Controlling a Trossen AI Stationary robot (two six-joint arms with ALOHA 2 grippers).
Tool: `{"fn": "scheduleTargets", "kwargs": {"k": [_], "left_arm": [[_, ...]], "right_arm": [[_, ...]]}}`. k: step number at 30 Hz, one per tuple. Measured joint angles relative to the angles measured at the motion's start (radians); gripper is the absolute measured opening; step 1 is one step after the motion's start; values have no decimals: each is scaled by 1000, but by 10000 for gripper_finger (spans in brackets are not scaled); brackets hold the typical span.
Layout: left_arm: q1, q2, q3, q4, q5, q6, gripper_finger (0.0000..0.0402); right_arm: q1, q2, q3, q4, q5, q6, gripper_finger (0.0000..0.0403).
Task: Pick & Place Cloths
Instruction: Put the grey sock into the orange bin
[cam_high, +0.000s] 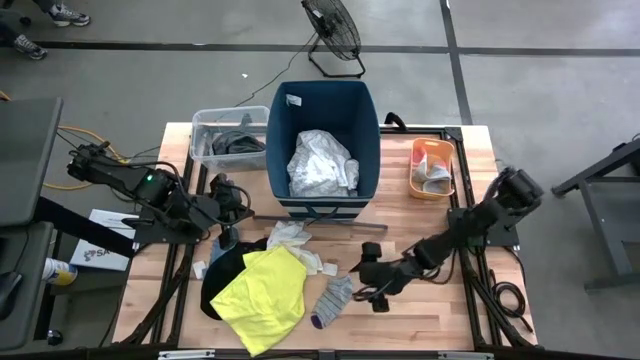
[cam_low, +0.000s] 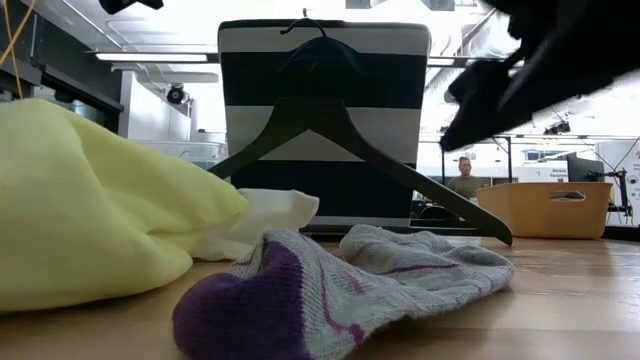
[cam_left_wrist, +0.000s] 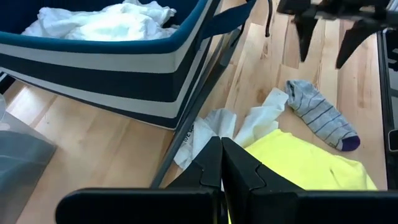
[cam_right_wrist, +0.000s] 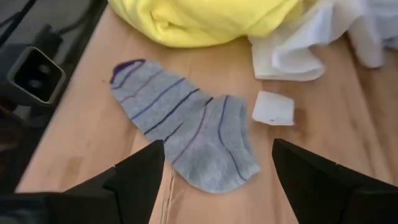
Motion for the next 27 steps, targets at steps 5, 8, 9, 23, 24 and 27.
{"fn": "scheduleTargets", "kwargs": {"k": [5,8,9,23,24,27], "left_arm": [[0,0,0,0,7,18,0],[0,0,0,0,7,20,0],[0,0,0,0,7,20,0],[0,0,-1,-21,9,20,0],[0,0,-1,-21,9,20,0],[0,0,-1,-24,9,20,0]], "right_arm": [[-3,101,0,82,0,0,290],[-3,136,0,117,1,0,290],[-3,144,0,120,6,0,290],[-3,194,2,149,72,-30,290],[-4,194,2,152,70,-31,290],[-4,196,2,151,51,-34,290]]}}
